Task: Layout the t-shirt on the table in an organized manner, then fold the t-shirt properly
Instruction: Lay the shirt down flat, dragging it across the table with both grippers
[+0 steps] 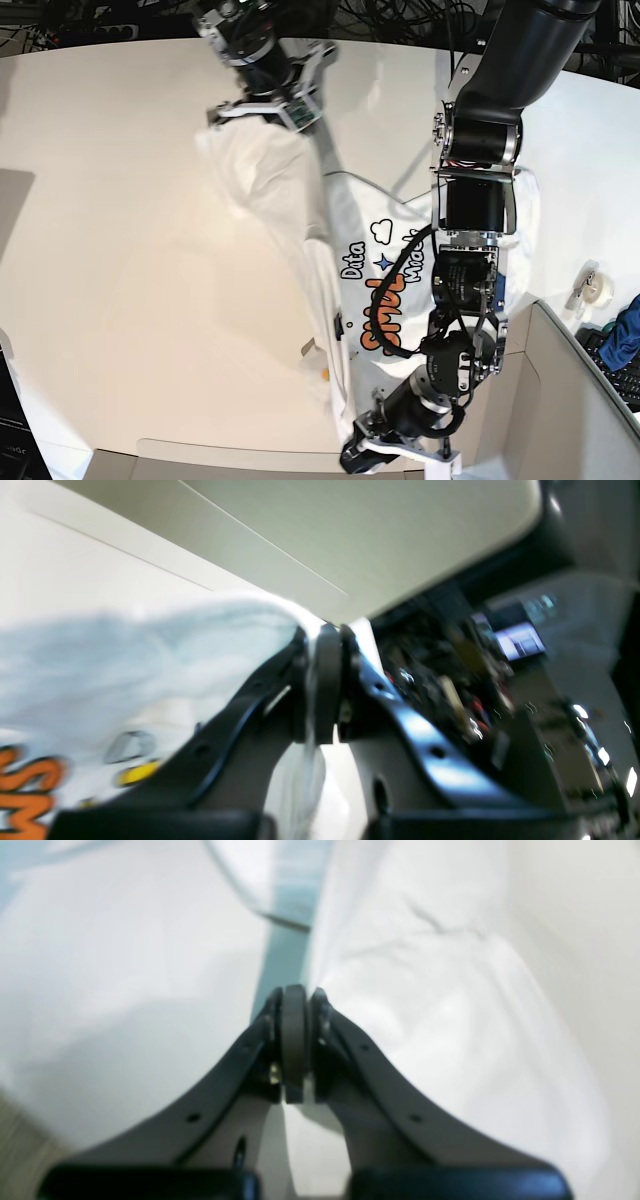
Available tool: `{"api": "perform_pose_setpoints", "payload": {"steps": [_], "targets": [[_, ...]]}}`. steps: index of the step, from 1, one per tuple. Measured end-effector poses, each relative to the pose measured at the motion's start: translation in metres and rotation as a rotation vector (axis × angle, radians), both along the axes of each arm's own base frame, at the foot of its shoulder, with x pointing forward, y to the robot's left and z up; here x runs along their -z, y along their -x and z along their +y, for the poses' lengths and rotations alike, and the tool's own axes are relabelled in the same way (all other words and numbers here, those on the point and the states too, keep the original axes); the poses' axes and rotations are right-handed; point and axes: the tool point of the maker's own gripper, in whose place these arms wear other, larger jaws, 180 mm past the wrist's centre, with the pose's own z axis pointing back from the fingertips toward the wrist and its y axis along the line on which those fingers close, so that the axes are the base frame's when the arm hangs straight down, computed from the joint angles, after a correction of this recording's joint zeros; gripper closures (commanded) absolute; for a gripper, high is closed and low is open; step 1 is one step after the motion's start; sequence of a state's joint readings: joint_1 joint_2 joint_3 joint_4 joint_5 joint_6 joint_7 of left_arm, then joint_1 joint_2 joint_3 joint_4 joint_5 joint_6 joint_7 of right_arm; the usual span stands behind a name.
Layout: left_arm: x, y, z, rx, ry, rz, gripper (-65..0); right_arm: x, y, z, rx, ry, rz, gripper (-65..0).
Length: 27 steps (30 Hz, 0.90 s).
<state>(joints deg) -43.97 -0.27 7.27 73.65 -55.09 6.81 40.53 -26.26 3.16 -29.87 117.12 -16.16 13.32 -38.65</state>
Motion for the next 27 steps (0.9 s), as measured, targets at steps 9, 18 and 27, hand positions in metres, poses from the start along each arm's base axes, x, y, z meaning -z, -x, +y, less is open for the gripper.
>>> {"api": "perform_pose_setpoints", "payload": {"steps": [9,18,27], "targets": [[-0.005,-0.004,0.014,-0.042,0.003,-0.02,0.0,-0.045,0.003,0.074,-0.37,0.045,-0.232,0.0],[-0.003,-0.009,0.072,-0.136,-0.082,-0.025,0.0,-0.142,-0.028,0.108,-0.307,-0.313,-0.548,0.0],[-0.009,-0.005,0.065,-0.087,-0.002,-0.026,0.0,-0.138,-0.046,0.076,-0.119,-0.314,-0.569,0.0]]}}
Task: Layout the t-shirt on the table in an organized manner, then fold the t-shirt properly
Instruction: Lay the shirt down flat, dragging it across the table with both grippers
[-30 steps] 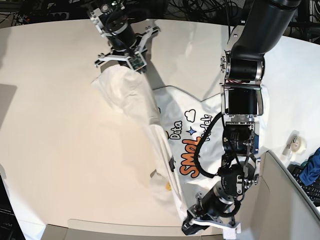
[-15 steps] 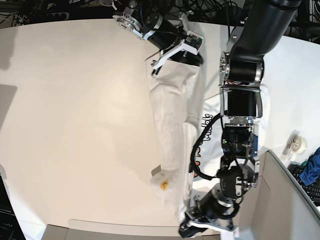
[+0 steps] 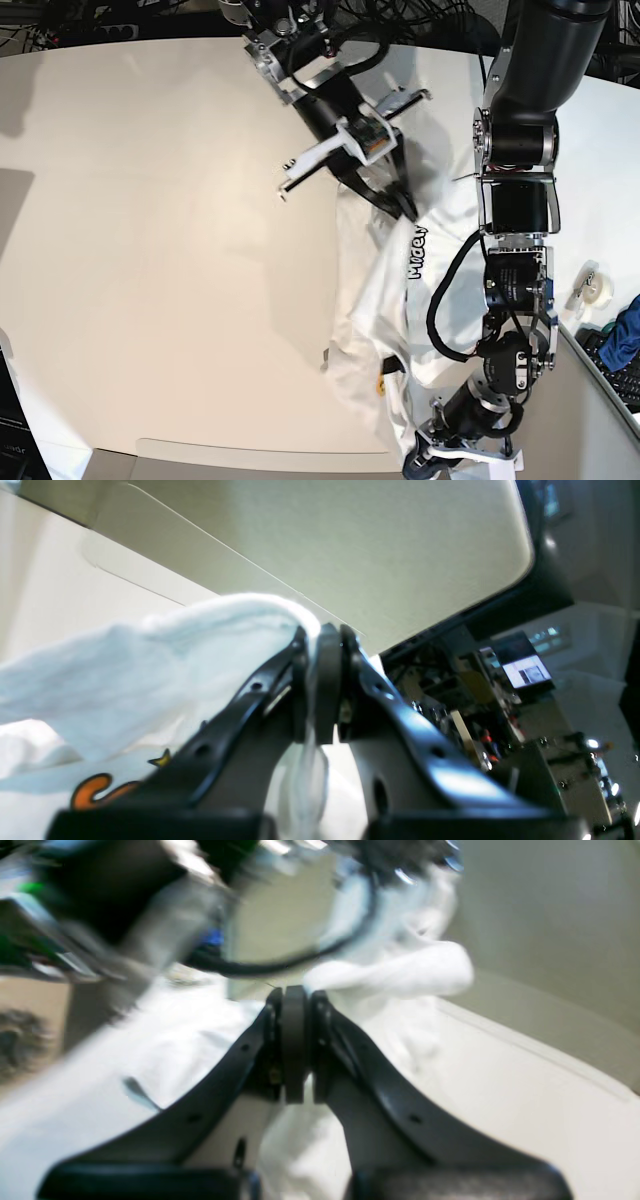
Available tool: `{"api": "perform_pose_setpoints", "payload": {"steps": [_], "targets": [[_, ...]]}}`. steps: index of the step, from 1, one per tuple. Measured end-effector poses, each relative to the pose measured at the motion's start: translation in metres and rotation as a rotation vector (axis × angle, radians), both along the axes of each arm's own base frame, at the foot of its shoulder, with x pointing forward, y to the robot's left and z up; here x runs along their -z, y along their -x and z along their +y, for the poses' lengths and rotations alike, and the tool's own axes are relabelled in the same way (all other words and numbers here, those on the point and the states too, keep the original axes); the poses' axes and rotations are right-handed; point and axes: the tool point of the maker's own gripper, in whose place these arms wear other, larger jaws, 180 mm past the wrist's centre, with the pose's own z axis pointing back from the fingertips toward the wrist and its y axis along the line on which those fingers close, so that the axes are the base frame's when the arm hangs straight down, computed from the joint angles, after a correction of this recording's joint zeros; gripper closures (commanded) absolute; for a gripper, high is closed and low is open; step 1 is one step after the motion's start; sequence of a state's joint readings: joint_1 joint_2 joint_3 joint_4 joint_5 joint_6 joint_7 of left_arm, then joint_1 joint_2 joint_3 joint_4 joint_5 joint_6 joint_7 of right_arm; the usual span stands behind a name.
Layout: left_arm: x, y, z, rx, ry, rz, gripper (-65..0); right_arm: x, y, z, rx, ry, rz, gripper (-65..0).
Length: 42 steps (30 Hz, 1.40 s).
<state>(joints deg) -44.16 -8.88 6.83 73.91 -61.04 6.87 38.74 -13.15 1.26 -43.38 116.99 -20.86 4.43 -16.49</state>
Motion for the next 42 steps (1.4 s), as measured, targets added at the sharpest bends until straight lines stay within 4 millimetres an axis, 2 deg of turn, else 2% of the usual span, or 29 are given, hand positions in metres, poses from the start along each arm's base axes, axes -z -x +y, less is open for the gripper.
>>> {"api": "perform_pose_setpoints", "payload": {"steps": [2,5,8,11,15,21,23,26,28,31,34,39,42], "targets": [[0.001,0.0,0.0,0.001,0.0,0.003,0.0,0.023,0.006,-0.016,0.016,0.058,0.045,0.0],[0.007,0.003,-0.008,0.018,0.01,0.009,0.0,0.075,0.026,-0.048,0.074,0.164,0.197,0.0],[0.023,0.006,-0.026,0.038,0.032,0.052,0.0,0.094,0.026,-0.089,0.166,0.204,0.242,0.0],[0.033,0.009,-0.062,0.112,0.013,0.076,0.0,0.114,0.026,-0.142,0.285,0.295,0.29,0.0],[0.055,0.014,-0.104,0.194,-0.008,0.13,0.0,0.128,0.038,-0.166,0.33,0.206,0.409,0.0],[0.106,0.014,-0.15,0.196,-0.041,0.214,0.0,0.129,0.033,-0.256,0.595,0.048,0.497,0.0],[0.125,0.018,-0.172,0.199,-0.065,0.23,0.0,0.127,0.036,-0.277,0.655,0.001,0.51,0.0],[0.149,0.022,-0.193,0.204,-0.129,0.258,0.0,0.13,0.043,-0.302,0.72,-0.027,0.536,0.0],[0.155,0.021,-0.205,0.209,-0.166,0.259,0.0,0.129,0.047,-0.321,0.769,-0.03,0.532,0.0],[0.156,0.018,-0.215,0.2,-0.2,0.228,0.0,0.128,0.049,-0.329,0.791,-0.026,0.532,0.0],[0.159,0.017,-0.217,0.192,-0.246,0.197,0.0,0.139,0.056,-0.327,0.79,-0.014,0.592,0.0],[0.156,0.018,-0.222,0.192,-0.298,0.138,0.0,0.144,0.06,-0.321,0.812,-0.052,0.618,0.0],[0.153,0.02,-0.227,0.197,-0.296,0.12,-4.5,0.146,0.061,-0.32,0.815,-0.056,0.625,0.0]]}}
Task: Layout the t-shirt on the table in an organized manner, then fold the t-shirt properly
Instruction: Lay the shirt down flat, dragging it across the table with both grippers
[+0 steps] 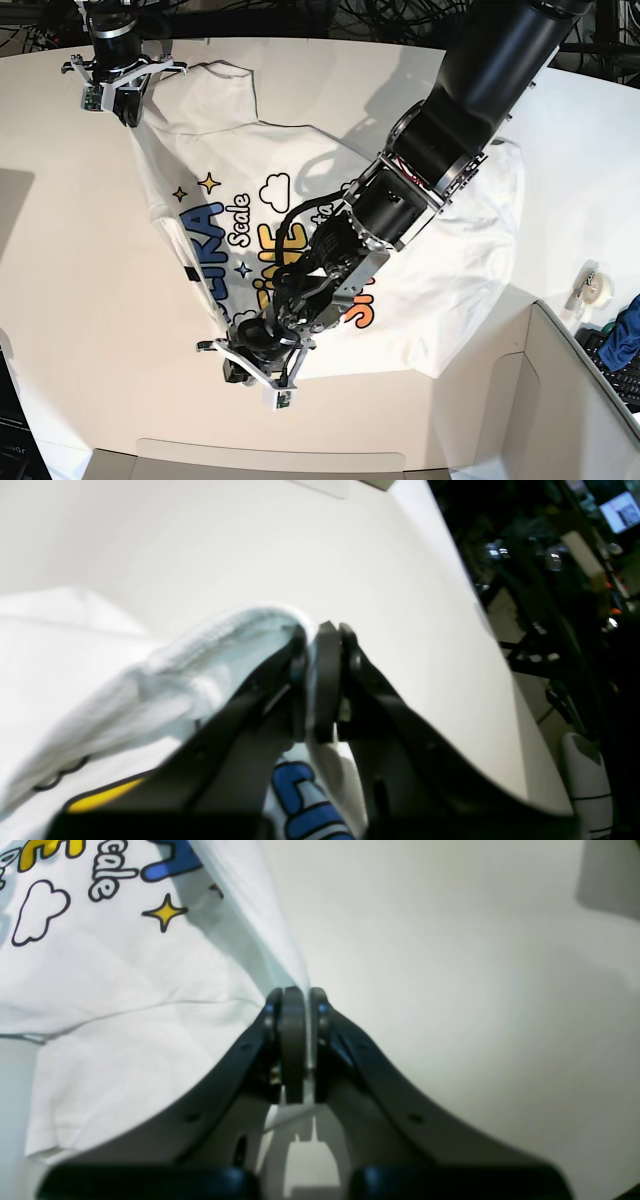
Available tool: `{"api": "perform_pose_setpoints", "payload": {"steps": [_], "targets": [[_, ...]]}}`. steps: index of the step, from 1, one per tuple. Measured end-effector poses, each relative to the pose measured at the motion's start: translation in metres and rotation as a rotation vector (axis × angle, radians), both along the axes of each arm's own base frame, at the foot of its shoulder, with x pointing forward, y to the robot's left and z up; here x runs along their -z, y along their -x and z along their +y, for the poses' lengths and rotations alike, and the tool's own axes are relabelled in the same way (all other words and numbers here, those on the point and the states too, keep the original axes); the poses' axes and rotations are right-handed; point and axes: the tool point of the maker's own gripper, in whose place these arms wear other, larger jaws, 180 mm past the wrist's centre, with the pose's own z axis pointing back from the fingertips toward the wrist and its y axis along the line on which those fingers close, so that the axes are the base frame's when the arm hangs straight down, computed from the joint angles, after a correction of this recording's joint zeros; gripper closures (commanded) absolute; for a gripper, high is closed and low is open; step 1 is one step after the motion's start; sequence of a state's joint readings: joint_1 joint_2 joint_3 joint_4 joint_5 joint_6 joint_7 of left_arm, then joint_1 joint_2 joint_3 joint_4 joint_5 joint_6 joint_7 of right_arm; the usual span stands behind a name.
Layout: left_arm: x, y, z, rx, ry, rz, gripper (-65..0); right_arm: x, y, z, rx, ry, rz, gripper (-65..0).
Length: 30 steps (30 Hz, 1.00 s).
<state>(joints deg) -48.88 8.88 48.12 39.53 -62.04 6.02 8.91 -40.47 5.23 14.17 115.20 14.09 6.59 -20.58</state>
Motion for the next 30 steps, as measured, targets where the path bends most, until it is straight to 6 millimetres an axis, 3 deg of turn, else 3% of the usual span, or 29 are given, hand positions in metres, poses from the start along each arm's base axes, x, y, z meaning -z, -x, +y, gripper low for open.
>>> {"api": "perform_pose_setpoints", "payload": {"steps": [3,8,14,18,20,22,24,28,30], "targets": [[-0.011,0.004,-0.003,0.004,0.024,-0.025,-15.0,0.0,0.0,0.0,0.0,0.001,0.001,0.0],[-0.046,0.04,-0.03,0.029,0.221,-0.115,-33.0,0.006,0.003,0.0,0.006,-0.006,0.019,0.0],[-0.048,0.099,-0.092,0.211,0.321,-0.041,-34.2,0.023,0.002,0.008,-0.006,-0.03,0.052,0.0],[-0.083,0.137,-0.118,0.336,0.39,-0.089,-34.1,0.027,-0.003,0.01,-0.008,-0.036,0.048,0.0],[-0.102,0.147,-0.123,0.367,0.423,-0.118,-34.1,0.027,-0.006,0.011,-0.014,-0.038,0.045,0.0],[-0.118,0.152,-0.117,0.39,0.444,-0.153,-34.0,0.024,-0.009,0.008,-0.006,-0.034,0.031,0.0],[-0.121,0.151,-0.095,0.398,0.432,-0.186,-34.0,0.02,-0.011,0.001,0.01,-0.024,0.018,0.0],[-0.096,0.128,-0.028,0.311,0.315,-0.208,-32.0,0.018,-0.011,-0.009,0.069,-0.022,0.003,0.0],[-0.084,0.126,-0.009,0.29,0.287,-0.201,-31.3,0.02,-0.01,-0.005,0.075,-0.041,0.01,0.0]]}}
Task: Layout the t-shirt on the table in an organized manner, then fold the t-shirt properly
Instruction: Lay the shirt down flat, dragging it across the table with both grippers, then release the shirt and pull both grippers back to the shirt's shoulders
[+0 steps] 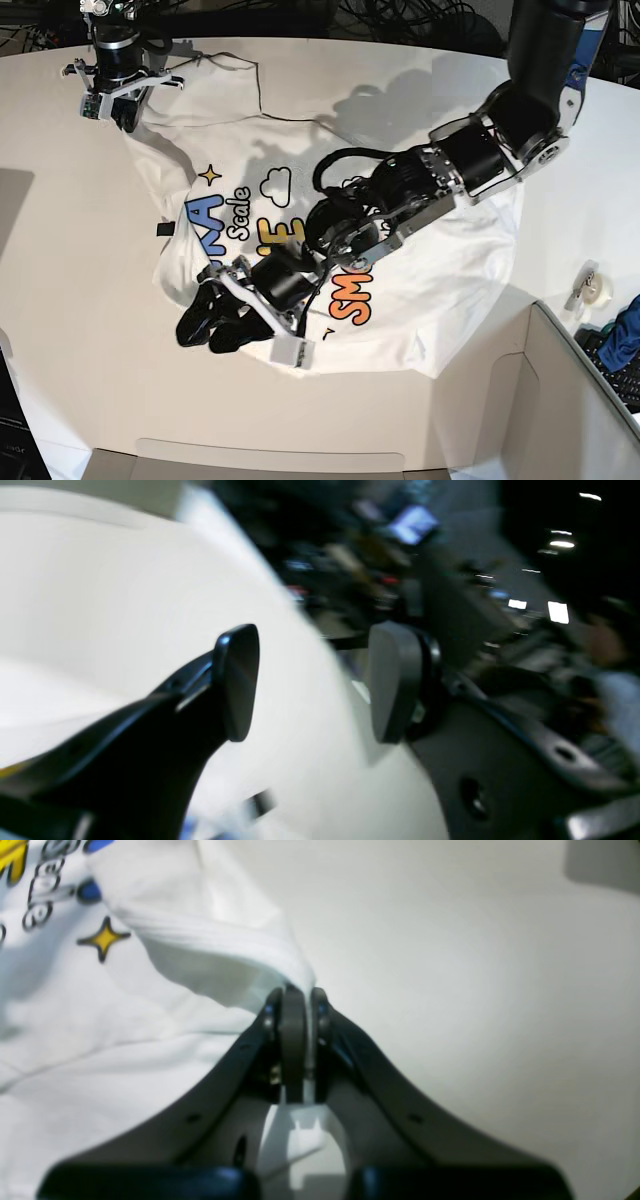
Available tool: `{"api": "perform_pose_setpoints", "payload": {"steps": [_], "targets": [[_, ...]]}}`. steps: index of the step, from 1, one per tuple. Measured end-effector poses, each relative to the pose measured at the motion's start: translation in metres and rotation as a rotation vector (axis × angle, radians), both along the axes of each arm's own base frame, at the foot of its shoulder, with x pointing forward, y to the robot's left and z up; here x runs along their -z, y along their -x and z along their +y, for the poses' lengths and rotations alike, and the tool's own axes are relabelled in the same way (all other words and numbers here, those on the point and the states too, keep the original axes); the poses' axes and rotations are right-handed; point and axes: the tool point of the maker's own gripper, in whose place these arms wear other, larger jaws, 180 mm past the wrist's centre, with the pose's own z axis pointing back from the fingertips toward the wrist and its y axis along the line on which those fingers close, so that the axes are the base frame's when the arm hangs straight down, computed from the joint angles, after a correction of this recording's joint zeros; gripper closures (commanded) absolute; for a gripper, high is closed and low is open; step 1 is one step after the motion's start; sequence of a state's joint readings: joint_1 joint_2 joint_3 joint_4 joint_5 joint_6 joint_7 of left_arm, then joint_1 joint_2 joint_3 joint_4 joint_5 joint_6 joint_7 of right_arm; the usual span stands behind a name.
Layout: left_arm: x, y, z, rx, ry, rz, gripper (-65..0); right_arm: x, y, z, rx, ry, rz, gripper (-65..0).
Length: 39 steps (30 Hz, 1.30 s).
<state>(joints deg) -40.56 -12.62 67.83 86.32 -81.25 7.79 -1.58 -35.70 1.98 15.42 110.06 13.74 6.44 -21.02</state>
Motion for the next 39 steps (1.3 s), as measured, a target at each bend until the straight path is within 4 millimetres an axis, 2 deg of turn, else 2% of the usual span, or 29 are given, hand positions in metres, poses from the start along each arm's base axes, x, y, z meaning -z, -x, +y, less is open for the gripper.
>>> {"api": "perform_pose_setpoints", "payload": {"steps": [2,6,7,9,11,12,15,17,19,23,24,26,30,31,35,37,39], "targets": [[0.005,0.005,0.005,0.004,-0.003,0.008,-31.3,0.001,0.002,0.001,0.0,-0.006,0.003,-6.4],[0.01,0.021,0.008,0.063,-0.028,0.025,-31.3,0.003,0.011,-0.01,0.021,0.021,0.024,-23.5],[0.012,0.023,0.014,0.068,-0.039,0.025,-31.3,0.002,0.013,-0.01,0.018,0.025,0.027,-27.0],[0.031,0.025,0.035,0.053,-0.087,0.071,-31.3,-0.004,0.017,-0.005,0.01,0.02,0.021,-31.7],[0.046,0.024,0.058,0.009,-0.105,0.113,-31.3,-0.015,0.016,-0.006,0.0,0.034,0.001,-32.9],[0.056,0.026,0.065,0.013,-0.129,0.144,-31.3,-0.023,0.017,-0.014,0.011,0.055,-0.012,-32.8],[0.075,0.035,0.079,0.033,-0.165,0.227,-30.4,-0.042,0.02,-0.05,0.09,0.133,-0.048,-32.8],[0.086,0.04,0.09,0.053,-0.195,0.28,-26.0,-0.049,0.022,-0.071,0.141,0.17,-0.056,-32.8],[0.096,0.042,0.108,0.048,-0.228,0.324,-19.8,-0.056,0.012,-0.073,0.151,0.172,-0.092,-32.8],[0.119,0.036,0.168,-0.044,-0.347,0.376,-0.6,-0.064,-0.03,-0.036,0.066,0.096,-0.184,-32.2],[0.125,0.037,0.181,-0.065,-0.362,0.396,0.0,-0.068,-0.041,-0.023,0.035,0.075,-0.209,-30.7],[0.134,0.04,0.202,-0.095,-0.4,0.425,-0.1,-0.074,-0.062,0.004,-0.03,0.032,-0.251,-23.2],[0.151,0.064,0.236,-0.131,-0.473,0.482,-0.1,-0.086,-0.105,0.067,-0.207,-0.045,-0.261,-0.4],[0.157,0.072,0.245,-0.138,-0.501,0.498,-0.1,-0.088,-0.114,0.08,-0.238,-0.063,-0.252,0.0],[0.182,0.104,0.279,-0.179,-0.647,0.553,-0.1,-0.09,-0.144,0.107,-0.308,-0.089,-0.205,0.0],[0.193,0.119,0.286,-0.171,-0.71,0.575,-0.1,-0.093,-0.158,0.108,-0.3,-0.097,-0.217,0.0],[0.201,0.132,0.289,-0.159,-0.777,0.575,-0.1,-0.087,-0.17,0.102,-0.288,-0.08,-0.201,0.0]]}}
